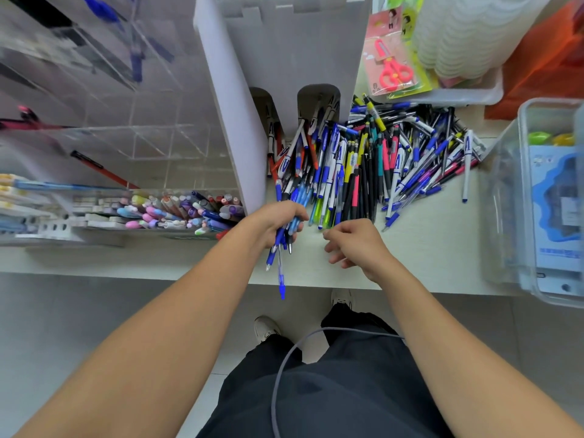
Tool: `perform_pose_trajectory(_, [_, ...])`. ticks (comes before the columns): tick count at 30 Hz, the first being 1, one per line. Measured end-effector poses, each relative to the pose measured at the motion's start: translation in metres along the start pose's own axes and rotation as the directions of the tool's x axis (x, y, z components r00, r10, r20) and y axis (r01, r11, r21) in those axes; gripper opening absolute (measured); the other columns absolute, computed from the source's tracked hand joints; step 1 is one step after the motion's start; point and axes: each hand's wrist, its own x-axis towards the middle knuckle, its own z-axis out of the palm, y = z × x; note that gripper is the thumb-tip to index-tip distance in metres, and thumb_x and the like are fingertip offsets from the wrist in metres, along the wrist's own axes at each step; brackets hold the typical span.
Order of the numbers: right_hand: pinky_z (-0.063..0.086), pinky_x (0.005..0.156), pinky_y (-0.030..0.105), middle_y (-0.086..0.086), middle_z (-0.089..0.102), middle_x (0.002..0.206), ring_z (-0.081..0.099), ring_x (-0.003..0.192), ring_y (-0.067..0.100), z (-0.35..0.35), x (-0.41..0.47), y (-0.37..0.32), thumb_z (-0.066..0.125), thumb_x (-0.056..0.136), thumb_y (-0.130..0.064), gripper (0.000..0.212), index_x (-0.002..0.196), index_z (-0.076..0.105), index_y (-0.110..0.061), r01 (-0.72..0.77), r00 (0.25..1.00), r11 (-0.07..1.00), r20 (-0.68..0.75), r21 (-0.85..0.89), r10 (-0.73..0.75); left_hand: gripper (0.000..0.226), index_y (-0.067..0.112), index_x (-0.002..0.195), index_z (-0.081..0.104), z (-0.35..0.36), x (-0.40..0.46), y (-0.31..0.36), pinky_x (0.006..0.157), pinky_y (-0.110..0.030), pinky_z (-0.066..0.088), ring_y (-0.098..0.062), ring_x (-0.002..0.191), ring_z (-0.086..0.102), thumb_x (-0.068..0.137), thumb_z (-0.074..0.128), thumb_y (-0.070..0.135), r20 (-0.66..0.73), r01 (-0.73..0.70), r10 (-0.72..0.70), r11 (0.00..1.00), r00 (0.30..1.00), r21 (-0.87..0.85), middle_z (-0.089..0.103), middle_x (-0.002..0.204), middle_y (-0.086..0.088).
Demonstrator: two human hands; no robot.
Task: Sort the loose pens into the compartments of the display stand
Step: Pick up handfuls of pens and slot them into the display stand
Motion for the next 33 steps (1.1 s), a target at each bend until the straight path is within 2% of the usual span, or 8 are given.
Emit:
perform_pose_trajectory(7, [0.051,0.048,0.023,0.016,0.073,0.091,0.070,0.061,0.018,0.007,0.004,-0.021,0.062,0.100,-0.032,0.031,0.102,0.070,-0.002,-0.072,0.997,0.976,0.044,0.204,0.064,0.007,0.001,0.097,0.055,-0.004,-0.020,-0.033,0.041,-0.022,0.049,-0.016,0.041,0.057,0.090,0.058,0.002,0.020,0.072,-0.071,0.996,0.997,-0.046,0.053,0.061,-0.008])
perform_pose_trajectory(12, [0.063,0.078,0.037,0.019,0.069,0.110,0.073,0.094,0.030,0.021,0.009,-0.031,0.060,0.098,-0.048,0.051,0.115,0.061,0.000,-0.211,0.971,0.943,0.163,0.256,0.173,0.006,0.001,0.093,0.058,-0.011,-0.035,-0.050,0.040,-0.022,0.043,-0.015,0.041,0.049,0.088,0.059,0.000,0.024,0.046,-0.045,0.999,0.999,-0.028,0.053,0.059,-0.008])
perform_pose_trajectory(15, [0.059,0.092,0.043,0.018,0.068,0.109,0.071,0.098,0.031,0.034,0.010,-0.035,0.059,0.098,-0.049,0.045,0.110,0.058,-0.006,-0.249,0.958,0.928,0.213,0.277,0.194,0.009,0.000,0.097,0.059,-0.016,-0.043,-0.056,0.039,-0.021,0.042,-0.013,0.042,0.048,0.088,0.060,0.000,0.050,0.035,-0.035,0.999,0.998,-0.002,0.054,0.059,-0.007])
perform_pose_trajectory(18, [0.060,0.088,0.046,0.015,0.066,0.100,0.069,0.091,0.031,0.045,0.011,-0.038,0.063,0.097,-0.044,0.033,0.108,0.061,-0.013,-0.280,0.952,0.843,0.245,0.459,0.183,0.011,0.000,0.098,0.058,-0.021,-0.048,-0.062,0.039,-0.021,0.042,-0.013,0.044,0.047,0.087,0.061,0.001,0.098,0.042,-0.043,0.999,0.994,0.016,0.055,0.060,-0.008])
perform_pose_trajectory(22, [0.055,0.070,0.036,0.005,0.056,0.077,0.058,0.068,0.019,0.051,0.018,-0.043,0.065,0.096,-0.037,0.026,0.097,0.058,-0.011,-0.318,0.942,0.729,0.290,0.606,0.170,0.013,0.000,0.099,0.059,-0.026,-0.051,-0.064,0.040,-0.021,0.042,-0.014,0.046,0.048,0.087,0.064,0.002,0.141,0.035,-0.044,0.997,0.989,0.063,0.056,0.062,-0.008])
perform_pose_trajectory(26, [0.059,0.082,0.042,0.012,0.062,0.100,0.068,0.084,0.028,0.044,0.025,-0.046,0.070,0.094,-0.026,0.030,0.119,0.061,-0.011,-0.287,0.951,0.673,0.287,0.682,0.115,0.011,0.003,0.096,0.057,-0.032,-0.051,-0.059,0.041,-0.021,0.044,-0.013,0.047,0.049,0.089,0.066,0.006,0.270,0.049,-0.085,0.990,0.959,0.135,0.057,0.062,-0.005])
perform_pose_trajectory(28, [0.059,0.083,0.041,0.012,0.063,0.099,0.069,0.082,0.026,0.038,0.026,-0.048,0.068,0.096,-0.019,0.034,0.126,0.059,-0.008,-0.262,0.951,0.656,0.303,0.708,0.053,0.014,0.003,0.101,0.057,-0.034,-0.051,-0.052,0.043,-0.021,0.048,-0.013,0.048,0.051,0.091,0.067,0.007,0.331,0.068,-0.117,0.985,0.936,0.158,0.057,0.063,-0.004])
perform_pose_trajectory(33, [0.062,0.074,0.037,0.019,0.068,0.093,0.071,0.080,0.026,0.026,0.031,-0.055,0.065,0.095,-0.007,0.017,0.108,0.064,0.003,-0.068,0.988,0.724,0.146,0.686,-0.045,0.008,0.002,0.102,0.057,-0.020,-0.047,-0.028,0.045,-0.022,0.052,-0.015,0.049,0.057,0.094,0.058,0.002,0.378,0.074,-0.093,0.995,0.921,0.064,0.059,0.064,-0.008])
